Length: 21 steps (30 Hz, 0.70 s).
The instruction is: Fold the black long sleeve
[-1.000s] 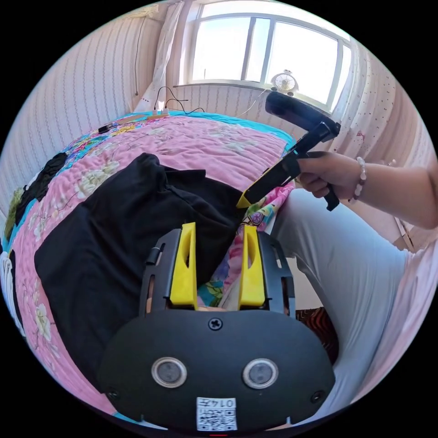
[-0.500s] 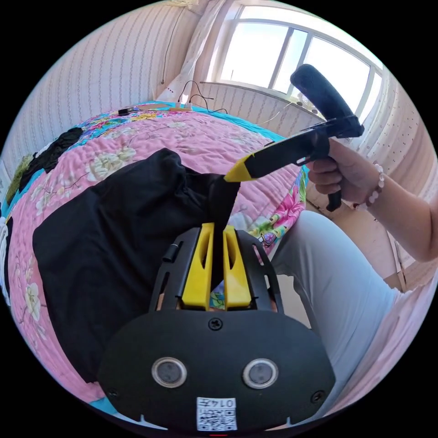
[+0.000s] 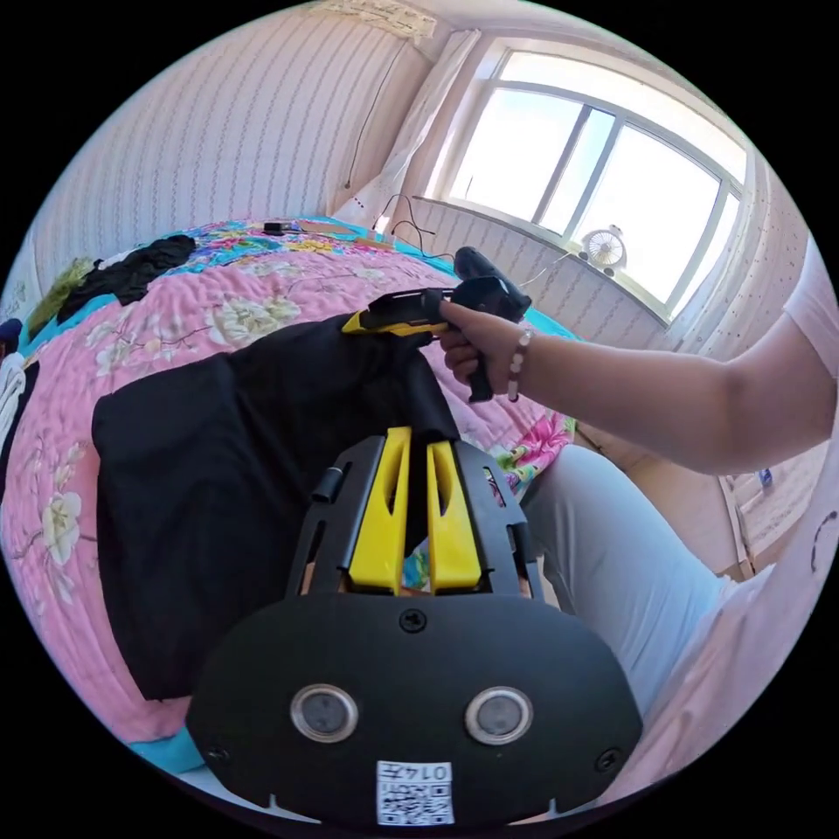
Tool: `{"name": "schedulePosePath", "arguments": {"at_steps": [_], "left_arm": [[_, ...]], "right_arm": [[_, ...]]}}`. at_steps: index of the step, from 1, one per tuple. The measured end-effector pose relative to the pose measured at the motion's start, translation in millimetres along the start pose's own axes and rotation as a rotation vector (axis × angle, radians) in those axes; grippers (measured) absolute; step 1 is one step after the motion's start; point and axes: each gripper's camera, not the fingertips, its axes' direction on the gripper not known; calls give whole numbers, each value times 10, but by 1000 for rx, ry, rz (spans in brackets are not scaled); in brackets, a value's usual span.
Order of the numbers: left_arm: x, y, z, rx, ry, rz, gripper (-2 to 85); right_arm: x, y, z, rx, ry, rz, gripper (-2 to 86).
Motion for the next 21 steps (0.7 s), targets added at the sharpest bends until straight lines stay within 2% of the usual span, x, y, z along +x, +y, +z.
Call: {"name": "schedulePosePath", "arguments": {"at_steps": [4, 8, 12, 14, 18, 21], "left_arm": [[-315, 158, -524, 90, -55, -80, 16], [-690, 436, -991, 121, -153, -214, 18], [-1022, 797, -1223, 22, -299, -362, 14], [-1112, 913, -1312, -45, -304, -386, 2], [-1196, 1078, -1468, -163, -333, -375, -8], [-1283, 1075, -1595, -94, -331, -389, -5]], "right_arm": [[-570, -253, 139, 0, -30, -199, 23], [-1228, -562, 760, -85, -86, -337, 26], [-1656, -756, 1468, -157, 34, -393, 47], [-1785, -874, 1838, -225, 77, -389, 63], [-1969, -1033, 1997, -265, 75, -443, 72], [-2083, -1195, 2001, -301, 93, -490, 73]]}}
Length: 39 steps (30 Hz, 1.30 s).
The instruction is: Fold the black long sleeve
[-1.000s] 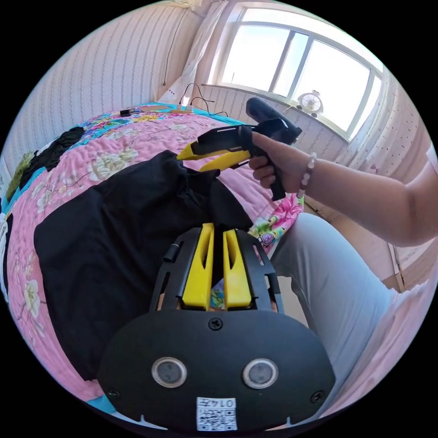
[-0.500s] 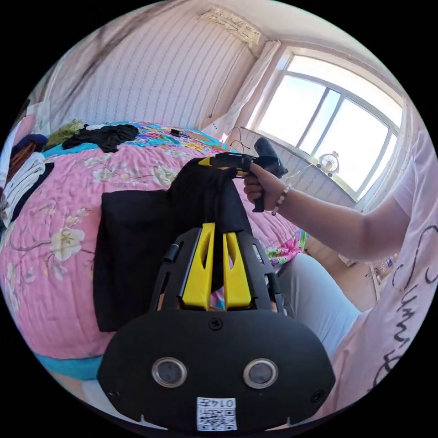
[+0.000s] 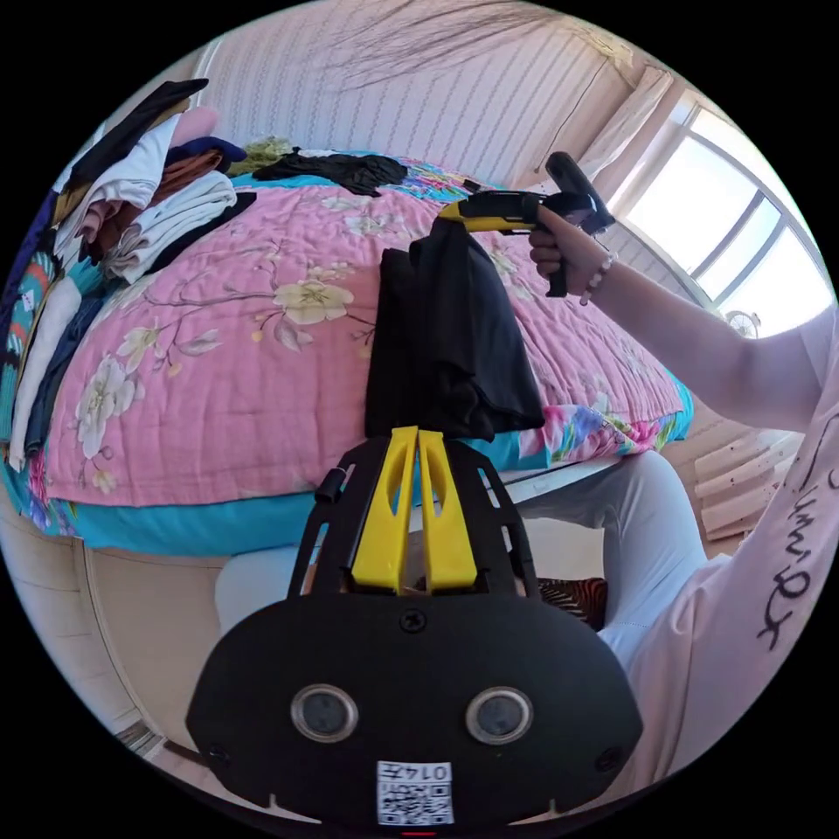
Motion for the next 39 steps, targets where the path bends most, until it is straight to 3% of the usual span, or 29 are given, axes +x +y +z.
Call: {"name": "schedulePosePath", "arguments": {"at_steps": [6, 10, 14, 18, 23, 26, 29, 31, 33, 34, 37, 39], "left_arm": [[-84, -323, 111, 129, 86, 1, 68], [-96, -454, 371, 35, 59, 18, 48], [-63, -478, 372, 10, 18, 84, 3], [-67, -478, 217, 11, 36, 109, -8], [-191, -422, -3, -6, 77, 92, -10], [-253, -416, 230, -120, 26, 81, -10], [-304, -411, 204, -93, 37, 12, -9], [-310, -401, 144, -110, -89, 10, -9], [-285, -379, 81, -135, -348, 39, -8], [-285, -380, 68, -140, -368, 37, -7], [-231, -414, -37, -84, -206, 40, 4], [-199, -464, -130, 25, 54, -8, 58]], "right_arm": [[-278, -328, -146, -29, -12, -107, 73], [-519, -581, -229, -41, -35, -160, 75], [-505, -887, -129, -87, 183, -163, 105], [-325, -1129, 212, -220, 193, -109, 148], [-663, -1417, 488, -231, 220, -248, 60], [-715, -1573, 853, -340, 258, -250, 70], [-730, -1706, 1084, -438, 311, -283, 88], [-813, -1815, 968, -401, 263, -307, 94], [-876, -1907, 783, -341, 184, -321, 102], [-881, -1951, 688, -326, 164, -319, 106], [-848, -1976, 598, -370, 199, -332, 132], [-816, -1939, 609, -425, 223, -333, 166]]}}
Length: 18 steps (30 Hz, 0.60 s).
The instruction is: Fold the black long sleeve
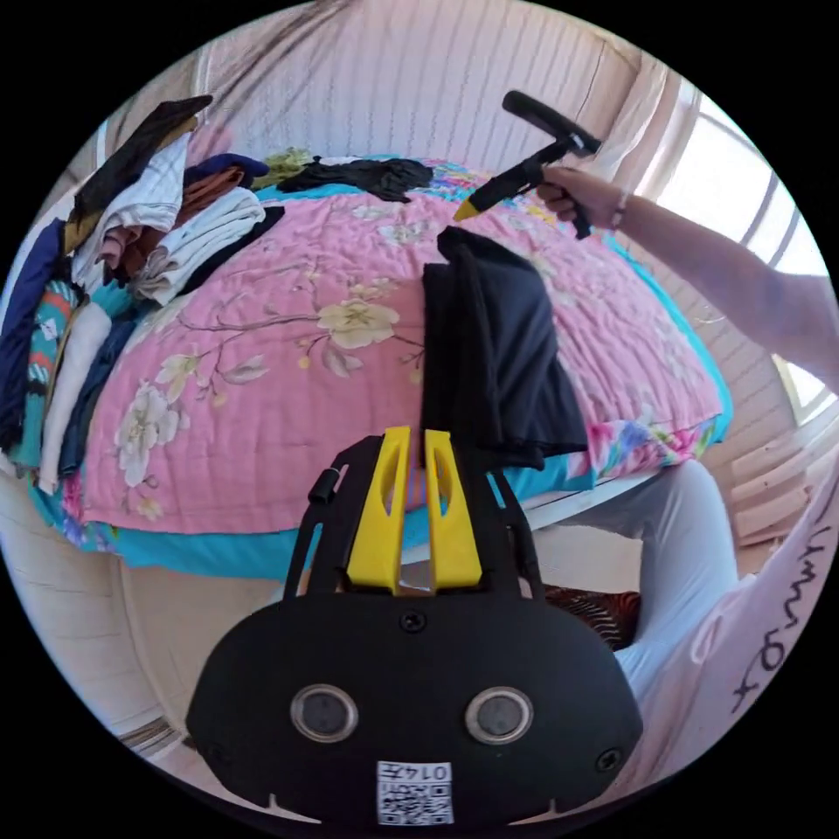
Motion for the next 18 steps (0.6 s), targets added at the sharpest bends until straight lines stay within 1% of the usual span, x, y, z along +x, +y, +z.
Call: {"name": "schedulePosePath", "arguments": {"at_steps": [2, 3, 4, 6, 7, 9, 11, 13, 15, 17, 18], "left_arm": [[13, -36, 41, 56, 146, -17, 89], [18, -62, 145, 44, 146, -37, 99], [19, -75, 209, 26, 125, -49, 103], [19, -98, 469, -73, -25, -100, 118], [24, -102, 522, -98, -52, -104, 121], [86, -105, 614, -91, -63, -96, 116], [152, -118, 658, -77, -79, -102, 109], [230, -163, 678, -87, -79, -88, 97], [311, -220, 716, -94, -22, -69, 60], [367, -256, 741, -95, 1, -78, 42], [435, -280, 745, -96, -6, -64, 36]], "right_arm": [[16, 63, 82, -66, -8, -1, 202], [18, 77, 108, -77, -8, -2, 204], [25, 99, 175, -100, -1, -1, 207], [48, 99, 323, -170, 20, 3, 210], [72, 94, 424, -202, 24, 9, 212], [115, 93, 576, -239, -24, 23, 207], [143, 139, 779, -280, -135, 38, 182], [80, 224, 822, -280, -81, 17, 172], [7, 343, 794, -272, -67, -13, 154], [-73, 565, 713, -244, -59, -44, 98], [-90, 630, 681, -230, -54, -48, 88]]}}
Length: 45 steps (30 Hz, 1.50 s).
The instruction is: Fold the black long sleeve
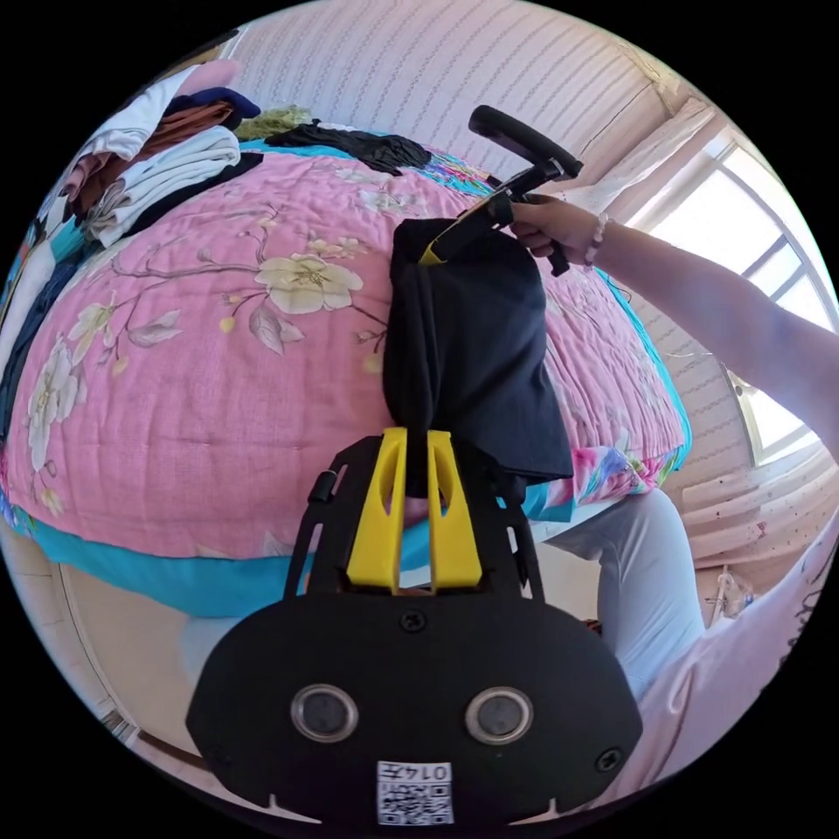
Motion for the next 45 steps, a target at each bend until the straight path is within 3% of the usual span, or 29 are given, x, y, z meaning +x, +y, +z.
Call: {"name": "schedulePosePath", "arguments": {"at_steps": [6, 14, 19, 27, 34, 40, 43, 45], "left_arm": [[518, -42, -216, 51, -20, 73, 12], [1547, -109, -576, 139, -60, 267, 3], [2219, -169, -427, 53, 21, 374, 3], [3342, 125, -73, -213, 51, 547, 8], [4439, -101, -224, -151, 61, 747, 10], [5793, -640, 86, -103, 129, 1053, 13], [6457, -1054, 338, -104, 220, 1107, 16], [6957, -1512, 565, -105, 380, 1067, 22]], "right_arm": [[-300, 1036, -270, 264, 15, 28, 64], [-1130, 3260, -702, 606, 95, 165, 61], [-1508, 4553, -535, 676, 120, 314, 60], [-1972, 6218, 391, 628, -39, 566, 57], [-2570, 7460, 455, 764, 15, 621, 55], [-2750, 8780, 69, 886, 155, 789, 54], [-2725, 9359, -171, 862, 241, 887, 53], [-2650, 9645, -365, 799, 307, 952, 54]]}}
